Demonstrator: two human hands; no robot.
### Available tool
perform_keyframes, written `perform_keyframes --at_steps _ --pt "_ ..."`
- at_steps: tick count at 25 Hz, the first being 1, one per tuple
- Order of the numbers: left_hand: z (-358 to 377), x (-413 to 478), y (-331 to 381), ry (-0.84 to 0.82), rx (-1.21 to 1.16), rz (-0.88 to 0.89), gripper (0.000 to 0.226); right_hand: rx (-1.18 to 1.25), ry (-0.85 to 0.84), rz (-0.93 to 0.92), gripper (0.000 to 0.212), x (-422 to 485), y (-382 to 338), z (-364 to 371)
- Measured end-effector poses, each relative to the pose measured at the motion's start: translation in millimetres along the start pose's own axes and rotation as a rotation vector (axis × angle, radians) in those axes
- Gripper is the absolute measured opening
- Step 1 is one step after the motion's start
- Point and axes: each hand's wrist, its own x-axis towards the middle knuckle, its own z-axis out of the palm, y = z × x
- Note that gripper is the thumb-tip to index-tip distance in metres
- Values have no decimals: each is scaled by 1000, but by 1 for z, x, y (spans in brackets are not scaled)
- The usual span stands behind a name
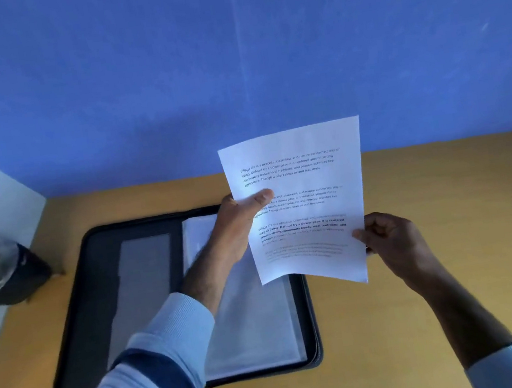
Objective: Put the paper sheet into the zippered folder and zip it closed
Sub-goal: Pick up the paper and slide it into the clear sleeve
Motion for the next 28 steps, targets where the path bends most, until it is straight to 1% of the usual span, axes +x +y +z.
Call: perform_keyframes --at_steps 3,5,6,7,8,9,10,11,12,14,16,19,22,23,28 --pt "-56 10 11 72 -17 -47 29 -105 27 -70 12 19 -29 48" --pt "-92 20 14 160 -12 -70 32 -113 58 -76 12 31 -48 69" --pt "-108 25 12 222 43 -56 36 -108 79 -75 13 36 -57 76" --pt "-126 29 7 291 157 -35 36 -105 98 -80 14 42 -66 83" --pt "-142 32 0 348 343 -13 32 -103 119 -88 16 48 -74 87" --pt "-155 34 -9 365 570 2 27 -105 141 -100 17 54 -82 89" --pt "-167 36 -19 330 805 13 27 -115 159 -112 17 60 -88 92" --pt "-175 36 -29 260 1011 29 31 -133 176 -119 16 65 -94 94" --pt "-181 37 -37 192 1174 42 37 -160 191 -121 13 71 -100 97" --pt "-185 41 -51 114 1395 79 42 -227 213 -129 5 81 -111 102" --pt "-184 48 -58 102 1536 136 41 -272 222 -151 5 91 -121 108" --pt "-182 52 -62 106 1625 199 27 -318 217 -178 5 102 -132 119" --pt "-180 51 -63 102 1610 240 8 -364 191 -223 7 112 -140 127" --pt "-180 49 -64 106 1596 262 7 -370 181 -235 8 115 -143 129" --pt "-176 48 -61 130 1480 357 15 -389 144 -291 11 135 -155 139"
